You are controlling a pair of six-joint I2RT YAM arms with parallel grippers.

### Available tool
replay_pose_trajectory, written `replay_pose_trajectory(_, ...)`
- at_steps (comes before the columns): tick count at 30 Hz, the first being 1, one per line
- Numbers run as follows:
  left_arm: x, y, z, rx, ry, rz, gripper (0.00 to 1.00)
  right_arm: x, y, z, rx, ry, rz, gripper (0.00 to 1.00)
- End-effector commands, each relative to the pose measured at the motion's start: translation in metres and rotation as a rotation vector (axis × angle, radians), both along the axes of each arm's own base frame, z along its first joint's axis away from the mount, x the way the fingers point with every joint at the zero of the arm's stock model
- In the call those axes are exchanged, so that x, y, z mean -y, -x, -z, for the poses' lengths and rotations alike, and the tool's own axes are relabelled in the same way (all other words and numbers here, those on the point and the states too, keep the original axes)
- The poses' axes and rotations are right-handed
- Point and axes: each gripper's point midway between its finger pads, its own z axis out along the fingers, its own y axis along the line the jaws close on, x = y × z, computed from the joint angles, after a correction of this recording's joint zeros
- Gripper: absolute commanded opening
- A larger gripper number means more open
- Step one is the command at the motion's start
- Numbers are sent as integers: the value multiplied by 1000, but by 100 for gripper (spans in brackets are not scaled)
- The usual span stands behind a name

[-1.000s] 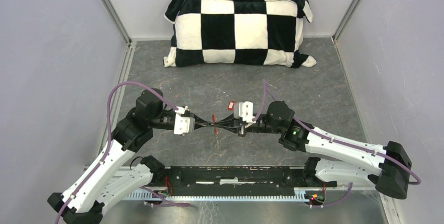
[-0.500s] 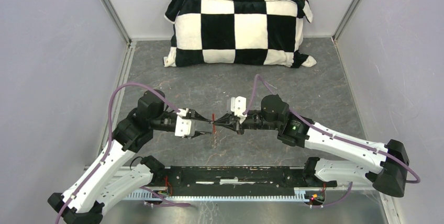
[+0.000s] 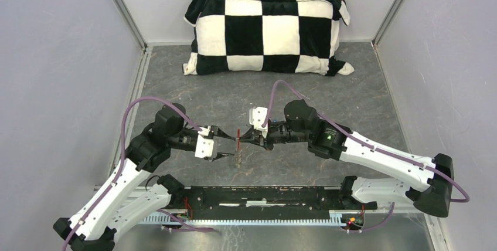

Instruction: Put the keys on the keyring

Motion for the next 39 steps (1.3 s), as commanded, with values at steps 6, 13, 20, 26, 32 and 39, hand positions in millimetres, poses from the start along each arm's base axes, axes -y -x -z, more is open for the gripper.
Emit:
replay_pose_trajectory(6,4,-9,-12,11,38,-40,52,2,0,-18,53,-3,-13,1)
replay_pose_trajectory(13,9,-17,-16,-25,65,-79,47,0,2,-18,43,17,-31,0)
replay_pose_trajectory(20,11,-15,-6,-66,27,-55,36,-3,1,-18,27,33,-31,1)
replay_pose_trajectory(26,12,-19,-5,-72,12,-63,20,-7,2,-15,18,58,-40,1)
replay_pose_trajectory(32,11,-16,-4,-62,-7,-37,10,-6,2,-9,10,104,-37,1)
replay_pose_trajectory(39,9,-14,-7,55,5,7,2,-4,6,-21,37,46,-50,13)
